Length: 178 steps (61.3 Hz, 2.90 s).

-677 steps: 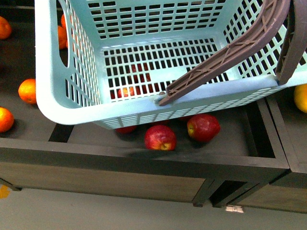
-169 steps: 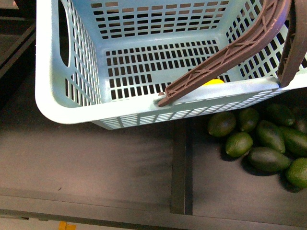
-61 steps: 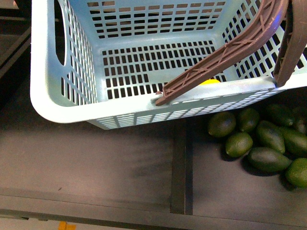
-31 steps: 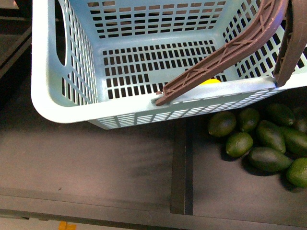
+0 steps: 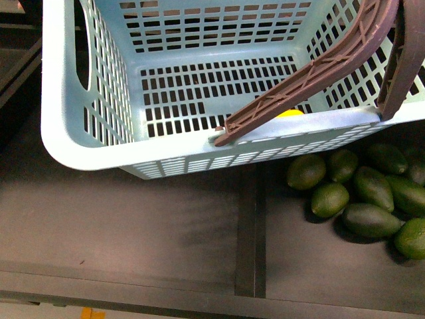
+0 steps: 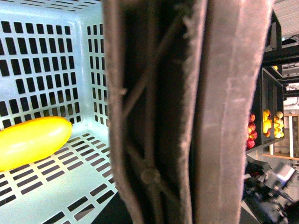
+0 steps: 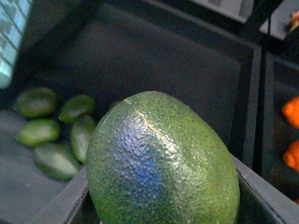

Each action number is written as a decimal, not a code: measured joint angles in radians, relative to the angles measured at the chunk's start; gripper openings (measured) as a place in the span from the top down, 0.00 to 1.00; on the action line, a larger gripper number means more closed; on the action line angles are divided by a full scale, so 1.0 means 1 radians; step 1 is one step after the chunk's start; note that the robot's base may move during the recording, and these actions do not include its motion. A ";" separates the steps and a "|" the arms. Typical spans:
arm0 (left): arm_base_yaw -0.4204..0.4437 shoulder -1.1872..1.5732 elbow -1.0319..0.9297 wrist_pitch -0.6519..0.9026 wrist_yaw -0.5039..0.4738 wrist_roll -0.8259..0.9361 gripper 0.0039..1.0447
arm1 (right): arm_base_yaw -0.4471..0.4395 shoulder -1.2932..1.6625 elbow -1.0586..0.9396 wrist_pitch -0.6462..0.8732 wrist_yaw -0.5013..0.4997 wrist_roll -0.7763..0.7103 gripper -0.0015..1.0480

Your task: Pick mango and avocado into basket

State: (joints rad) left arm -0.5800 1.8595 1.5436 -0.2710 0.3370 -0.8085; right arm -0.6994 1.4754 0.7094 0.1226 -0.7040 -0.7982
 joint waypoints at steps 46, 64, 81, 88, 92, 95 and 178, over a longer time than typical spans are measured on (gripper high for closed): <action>0.000 0.000 0.000 0.000 -0.003 0.000 0.86 | 0.905 0.034 0.031 0.465 0.632 0.577 0.42; 0.000 0.000 0.000 0.000 -0.003 0.000 0.86 | 0.967 0.094 0.070 0.483 0.667 0.639 0.07; 0.000 0.000 0.000 0.000 -0.005 0.000 0.86 | 0.853 -0.040 -0.024 0.469 0.688 0.743 0.08; 0.000 0.000 0.000 0.000 -0.007 0.001 0.86 | 0.770 -0.140 -0.130 0.558 0.750 0.787 0.16; 0.000 0.000 0.000 0.000 -0.006 0.000 0.86 | 0.735 -0.203 -0.233 0.667 0.737 0.788 0.27; 0.000 0.000 0.000 0.000 -0.006 0.000 0.86 | 0.716 -0.242 -0.285 0.692 0.710 0.788 0.35; 0.000 0.000 0.000 0.000 -0.003 0.000 0.86 | 0.700 -0.971 -0.692 0.373 0.704 0.791 0.98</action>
State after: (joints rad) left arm -0.5797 1.8595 1.5436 -0.2710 0.3336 -0.8089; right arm 0.0010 0.5045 0.0174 0.4957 -0.0002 -0.0074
